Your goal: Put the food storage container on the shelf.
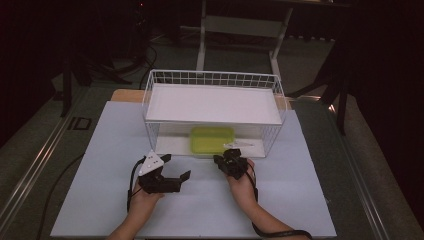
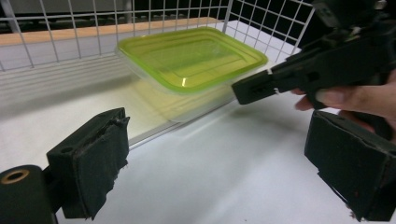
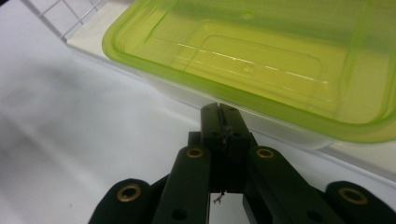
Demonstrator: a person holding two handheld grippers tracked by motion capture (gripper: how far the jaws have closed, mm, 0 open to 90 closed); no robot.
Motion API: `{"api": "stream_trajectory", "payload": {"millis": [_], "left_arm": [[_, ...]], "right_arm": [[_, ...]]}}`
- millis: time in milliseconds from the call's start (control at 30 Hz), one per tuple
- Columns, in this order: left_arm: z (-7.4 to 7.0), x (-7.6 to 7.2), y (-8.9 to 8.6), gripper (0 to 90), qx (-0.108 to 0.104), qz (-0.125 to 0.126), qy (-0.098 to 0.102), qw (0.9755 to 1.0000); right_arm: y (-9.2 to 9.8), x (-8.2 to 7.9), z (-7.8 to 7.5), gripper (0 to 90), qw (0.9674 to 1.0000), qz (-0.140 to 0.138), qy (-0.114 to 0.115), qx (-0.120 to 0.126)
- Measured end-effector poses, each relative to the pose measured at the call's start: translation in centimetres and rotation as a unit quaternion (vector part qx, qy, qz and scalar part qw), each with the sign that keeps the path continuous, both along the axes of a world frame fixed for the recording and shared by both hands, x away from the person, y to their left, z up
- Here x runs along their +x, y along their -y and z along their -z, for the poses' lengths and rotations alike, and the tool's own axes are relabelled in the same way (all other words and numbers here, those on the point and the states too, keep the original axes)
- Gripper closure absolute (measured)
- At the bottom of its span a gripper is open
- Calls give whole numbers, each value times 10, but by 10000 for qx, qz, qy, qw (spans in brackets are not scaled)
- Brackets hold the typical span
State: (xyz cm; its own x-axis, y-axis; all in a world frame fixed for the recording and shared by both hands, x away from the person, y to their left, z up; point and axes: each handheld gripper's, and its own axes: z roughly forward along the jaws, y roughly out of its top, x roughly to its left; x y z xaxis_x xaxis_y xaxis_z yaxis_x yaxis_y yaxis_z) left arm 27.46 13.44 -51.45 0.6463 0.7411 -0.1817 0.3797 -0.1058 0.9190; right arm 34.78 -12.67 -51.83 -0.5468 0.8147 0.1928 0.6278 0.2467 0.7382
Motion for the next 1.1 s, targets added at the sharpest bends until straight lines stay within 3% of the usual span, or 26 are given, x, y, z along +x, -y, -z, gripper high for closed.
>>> {"api": "stream_trajectory", "payload": {"millis": [133,533,833,900,1100], "left_arm": [[1,1,0,76,-135,35,-184,9997],[0,-1,1,80,-57,-2,-22,10000],[-1,-2,1,81,-40,-9,4,10000],[-1,-2,1,81,-69,-6,-14,10000],[-2,-2,0,82,-70,4,-8,10000]], "right_arm": [[-4,10,-2,897,10000,38,4,66],[-12,31,-1,886,9997,210,109,68],[-23,45,1,886,9995,257,187,2],[-24,47,2,885,9994,308,132,19],[-21,53,1,879,9990,381,242,-59]]}}
